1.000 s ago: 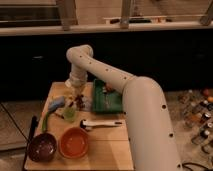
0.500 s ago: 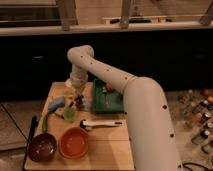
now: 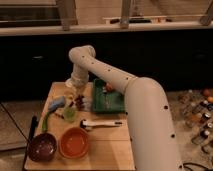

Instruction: Place grapes in plastic cup

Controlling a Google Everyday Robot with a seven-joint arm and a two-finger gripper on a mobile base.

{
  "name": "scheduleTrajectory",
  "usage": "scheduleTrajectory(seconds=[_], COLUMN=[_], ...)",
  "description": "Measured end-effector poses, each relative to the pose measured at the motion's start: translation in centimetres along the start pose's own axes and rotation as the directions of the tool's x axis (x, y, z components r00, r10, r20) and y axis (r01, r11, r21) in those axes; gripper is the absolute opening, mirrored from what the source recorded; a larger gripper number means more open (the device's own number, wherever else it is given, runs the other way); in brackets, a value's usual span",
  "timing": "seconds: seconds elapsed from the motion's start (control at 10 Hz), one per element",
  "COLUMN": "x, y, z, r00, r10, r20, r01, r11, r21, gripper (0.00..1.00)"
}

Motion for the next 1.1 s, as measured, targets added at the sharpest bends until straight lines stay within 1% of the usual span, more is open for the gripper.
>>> scheduleTrajectory(seconds=[0.1,0.2,0.3,0.5,0.7,0.8,1.1], x=[0.1,0.7,1.8,3.2,3.5,3.4,3.2], y=[0.0,-0.5,-1.6,-3.4,-4.2,-4.6,-6.7], z=[-0.1,-0.6,-1.7,-3.2,-4.4,-4.8,-5.9], r00=[1.000,1.000,0.999,0.999,0.998,0.998,0.996], r10=[-0.002,-0.011,-0.022,-0.032,-0.034,-0.038,-0.067], r20=[0.003,0.011,0.026,0.042,0.053,0.058,0.055], r01=[0.002,0.011,0.023,0.035,0.041,0.046,0.076], r11=[1.000,1.000,0.999,0.996,0.991,0.989,0.980], r21=[-0.007,-0.022,-0.046,-0.079,-0.129,-0.143,-0.184], gripper=[0.00,0.00,0.00,0.00,0.00,0.00,0.00])
